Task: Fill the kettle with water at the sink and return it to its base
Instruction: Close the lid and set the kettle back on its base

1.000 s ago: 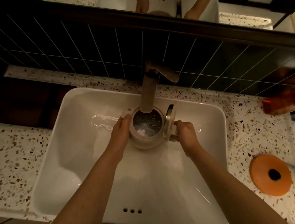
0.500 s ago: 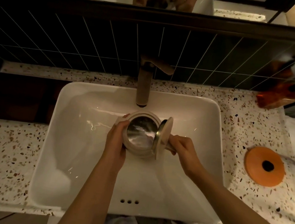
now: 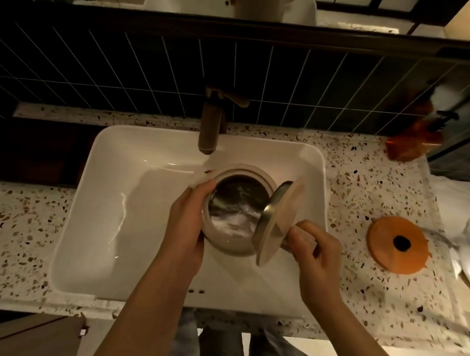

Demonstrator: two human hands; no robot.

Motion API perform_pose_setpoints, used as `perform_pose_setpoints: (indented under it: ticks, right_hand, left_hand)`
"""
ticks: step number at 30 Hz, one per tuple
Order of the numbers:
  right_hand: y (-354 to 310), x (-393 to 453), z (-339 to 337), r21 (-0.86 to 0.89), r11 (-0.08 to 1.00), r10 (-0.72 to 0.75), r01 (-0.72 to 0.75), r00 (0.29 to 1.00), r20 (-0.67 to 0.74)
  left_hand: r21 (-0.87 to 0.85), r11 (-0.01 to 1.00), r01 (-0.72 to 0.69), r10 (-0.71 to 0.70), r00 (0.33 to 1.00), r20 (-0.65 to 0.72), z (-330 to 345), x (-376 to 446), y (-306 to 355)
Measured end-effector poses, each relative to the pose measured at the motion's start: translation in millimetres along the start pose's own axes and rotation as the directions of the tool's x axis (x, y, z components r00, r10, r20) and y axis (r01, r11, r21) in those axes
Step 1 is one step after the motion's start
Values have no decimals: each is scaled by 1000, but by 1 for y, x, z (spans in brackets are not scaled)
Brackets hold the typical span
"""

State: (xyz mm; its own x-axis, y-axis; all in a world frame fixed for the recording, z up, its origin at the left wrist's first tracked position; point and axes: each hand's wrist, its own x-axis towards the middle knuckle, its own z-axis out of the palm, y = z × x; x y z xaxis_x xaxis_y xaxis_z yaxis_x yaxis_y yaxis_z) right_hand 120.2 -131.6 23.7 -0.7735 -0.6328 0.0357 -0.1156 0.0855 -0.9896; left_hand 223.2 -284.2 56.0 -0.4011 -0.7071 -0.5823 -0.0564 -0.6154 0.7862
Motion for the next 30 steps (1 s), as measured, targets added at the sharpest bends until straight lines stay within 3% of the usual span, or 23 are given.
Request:
perform_pose_setpoints:
  ticks: [8, 16, 27, 30]
  right_hand:
    - [-9, -36, -66, 65, 998, 21, -12, 989, -143]
    - [0, -65, -126, 143, 988, 86, -56, 973, -215]
    - [10, -77, -137, 204, 976, 120, -75, 968, -220]
    - [12, -73, -135, 150, 986, 114, -79, 964, -239]
  left_hand:
    - [2, 1000, 13, -13, 996, 85, 44, -56, -28]
    - [25, 999, 46, -47, 998, 47, 76, -105, -79]
    - [73, 997, 35, -37, 999, 21, 80, -125, -96]
    - [123, 992, -3, -1, 1000, 31, 75, -124, -94]
